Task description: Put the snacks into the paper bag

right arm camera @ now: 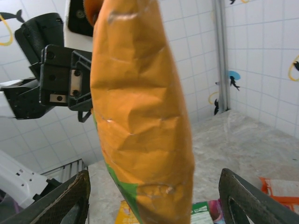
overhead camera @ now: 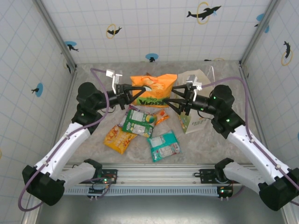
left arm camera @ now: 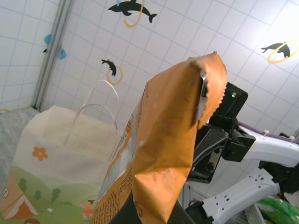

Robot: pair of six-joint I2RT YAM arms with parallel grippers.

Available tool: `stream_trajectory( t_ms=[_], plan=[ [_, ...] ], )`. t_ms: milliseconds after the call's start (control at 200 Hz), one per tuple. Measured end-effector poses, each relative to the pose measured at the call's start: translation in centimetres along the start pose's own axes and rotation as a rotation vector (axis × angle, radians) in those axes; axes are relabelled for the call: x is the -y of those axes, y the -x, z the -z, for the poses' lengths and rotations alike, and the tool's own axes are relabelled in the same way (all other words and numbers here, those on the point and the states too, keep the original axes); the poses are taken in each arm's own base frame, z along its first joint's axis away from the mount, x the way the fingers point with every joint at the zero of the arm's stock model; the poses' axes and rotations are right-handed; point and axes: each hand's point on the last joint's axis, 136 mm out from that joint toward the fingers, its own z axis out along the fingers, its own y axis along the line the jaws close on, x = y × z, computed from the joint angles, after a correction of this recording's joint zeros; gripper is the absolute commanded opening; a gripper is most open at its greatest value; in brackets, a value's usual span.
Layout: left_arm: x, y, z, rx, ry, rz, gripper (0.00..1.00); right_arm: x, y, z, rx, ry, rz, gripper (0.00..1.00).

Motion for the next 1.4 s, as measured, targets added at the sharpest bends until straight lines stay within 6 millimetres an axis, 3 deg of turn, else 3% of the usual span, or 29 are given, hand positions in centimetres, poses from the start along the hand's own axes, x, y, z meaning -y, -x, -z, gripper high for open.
stream_trajectory(
  t_ms=[190, 540, 801, 1071, 1401],
  plan=[
    [0.0, 0.0, -0.3, -0.004, -0.027, 0.014, 0.02, -1.1, 0.2, -1.0, -0.003, 0.065, 0.017, 0.66],
    [-0.2, 0.0, -0.6, -0.003, -0.042, 0.022, 0.03, -1.6, 0.8, -1.2, 0.022, 0.092, 0.054, 0.39],
    [0.0, 0.6, -0.8, 0.005, -0.044, 0.008, 0.1, -1.4, 1.3, -0.9, 0.05, 0.061, 0.089, 0.23],
    [-0.5, 1.3, -1.0, 0.023, -0.001, -0.026, 0.27, -1.0, 1.6, -0.1, 0.082, -0.004, 0.113, 0.18],
    [-2.3, 1.6, -1.4, 0.04, 0.061, -0.008, 0.58, -0.6, 2.5, 1.1, 0.126, -0.082, 0.148, 0.16]
  ],
)
